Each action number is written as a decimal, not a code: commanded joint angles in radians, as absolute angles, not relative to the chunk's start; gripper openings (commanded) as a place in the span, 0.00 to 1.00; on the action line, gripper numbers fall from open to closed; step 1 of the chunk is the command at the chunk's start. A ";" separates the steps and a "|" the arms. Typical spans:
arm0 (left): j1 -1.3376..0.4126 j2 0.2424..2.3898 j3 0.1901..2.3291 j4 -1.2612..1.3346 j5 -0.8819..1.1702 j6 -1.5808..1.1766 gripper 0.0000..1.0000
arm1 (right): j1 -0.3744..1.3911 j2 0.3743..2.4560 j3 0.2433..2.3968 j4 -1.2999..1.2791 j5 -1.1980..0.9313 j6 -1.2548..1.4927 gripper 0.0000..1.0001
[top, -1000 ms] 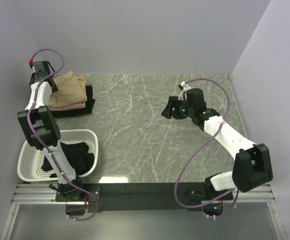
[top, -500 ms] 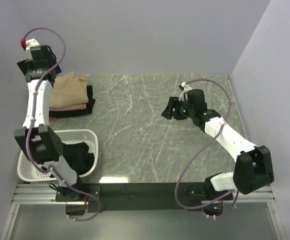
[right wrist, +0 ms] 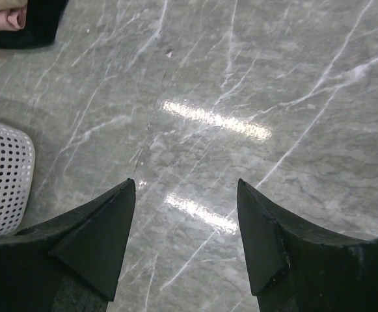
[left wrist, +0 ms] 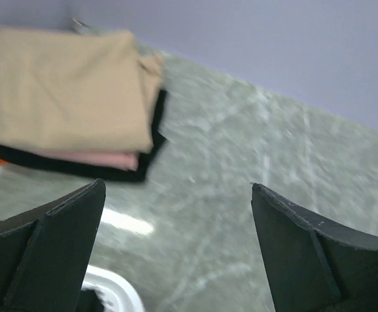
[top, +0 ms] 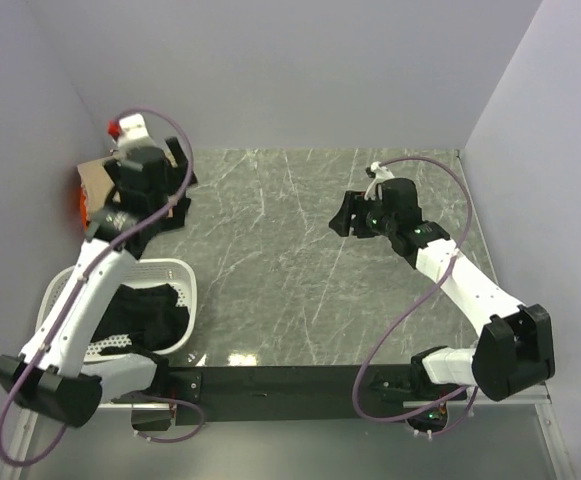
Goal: Fold and stack the t-shirts
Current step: Neatly place the folded tshirt to the corner
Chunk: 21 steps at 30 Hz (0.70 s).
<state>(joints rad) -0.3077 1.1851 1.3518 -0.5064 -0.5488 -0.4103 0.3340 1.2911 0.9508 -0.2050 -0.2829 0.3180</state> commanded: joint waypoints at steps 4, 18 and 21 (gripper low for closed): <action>-0.550 1.129 1.123 -0.371 -0.604 -0.571 0.99 | 0.311 1.187 0.936 -0.206 -0.190 0.295 0.71; -0.724 1.161 1.039 -0.276 -0.508 -0.581 0.99 | 0.290 1.046 0.848 -0.209 -0.054 0.327 0.72; -0.724 1.131 1.008 -0.243 -0.500 -0.562 0.99 | 0.287 1.032 0.841 -0.207 -0.057 0.342 0.72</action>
<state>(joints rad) -0.7197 1.1786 1.0344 -0.3088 -0.5190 -0.5781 0.2958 1.0691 0.8467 -0.2256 -0.0914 0.3256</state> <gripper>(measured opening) 0.994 0.718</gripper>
